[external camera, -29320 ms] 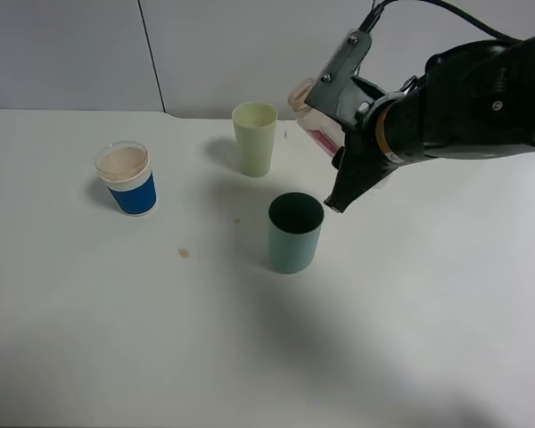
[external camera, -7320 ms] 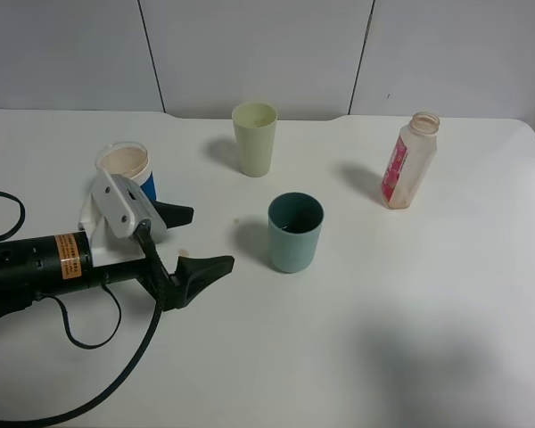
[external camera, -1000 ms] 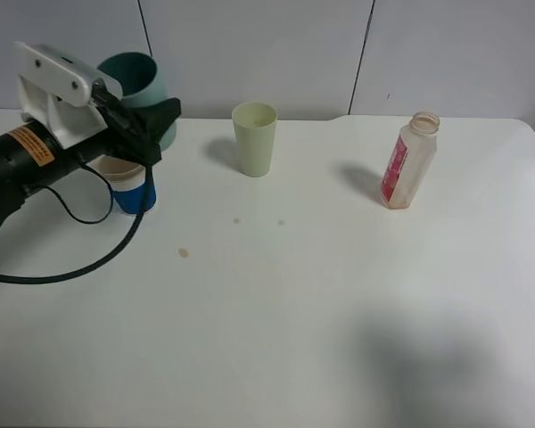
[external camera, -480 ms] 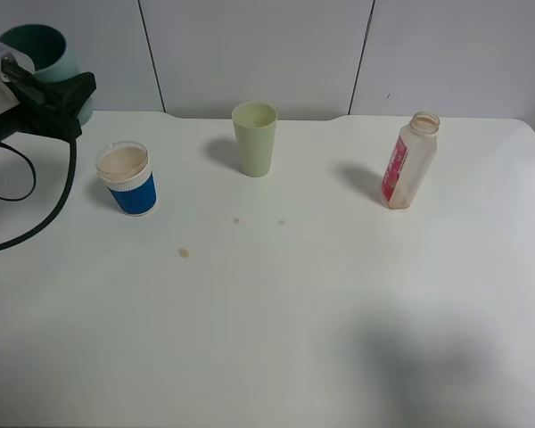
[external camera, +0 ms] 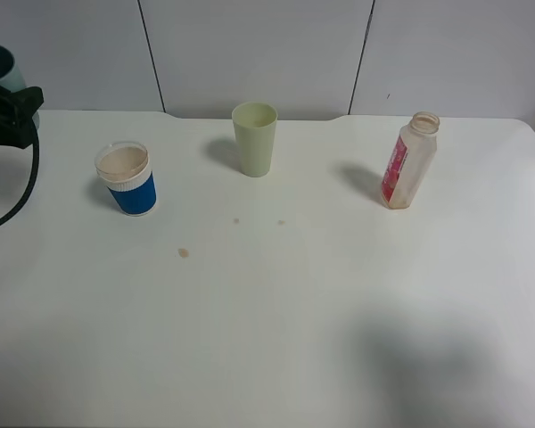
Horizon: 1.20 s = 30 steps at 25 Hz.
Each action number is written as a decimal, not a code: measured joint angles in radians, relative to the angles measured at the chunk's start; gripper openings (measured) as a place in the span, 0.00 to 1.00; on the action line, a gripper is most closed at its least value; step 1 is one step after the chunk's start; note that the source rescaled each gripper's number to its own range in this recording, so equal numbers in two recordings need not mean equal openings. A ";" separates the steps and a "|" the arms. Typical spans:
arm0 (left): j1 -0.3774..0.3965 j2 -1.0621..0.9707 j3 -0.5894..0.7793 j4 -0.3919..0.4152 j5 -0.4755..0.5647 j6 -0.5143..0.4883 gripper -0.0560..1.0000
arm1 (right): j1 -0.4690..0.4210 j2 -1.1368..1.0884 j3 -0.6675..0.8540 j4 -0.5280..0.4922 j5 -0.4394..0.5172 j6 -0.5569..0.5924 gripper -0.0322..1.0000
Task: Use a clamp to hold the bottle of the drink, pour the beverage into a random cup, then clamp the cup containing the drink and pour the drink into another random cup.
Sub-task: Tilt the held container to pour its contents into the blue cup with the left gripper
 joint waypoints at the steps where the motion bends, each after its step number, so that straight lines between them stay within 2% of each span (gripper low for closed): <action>1: 0.013 0.000 0.000 0.012 0.009 0.000 0.06 | 0.000 0.000 0.000 0.000 0.000 0.000 0.98; 9: 0.043 0.000 0.000 0.053 0.100 0.090 0.06 | 0.000 0.000 0.000 0.000 0.000 0.000 0.98; 20: 0.042 0.001 -0.089 0.083 0.301 0.107 0.06 | 0.000 0.000 0.000 0.000 0.000 0.000 0.98; 25: -0.005 0.004 -0.116 0.095 0.394 0.126 0.06 | 0.000 0.000 0.000 0.000 0.000 0.000 0.98; 30: -0.055 0.026 -0.119 0.101 0.419 0.161 0.06 | 0.000 0.000 0.000 0.000 0.000 0.000 0.98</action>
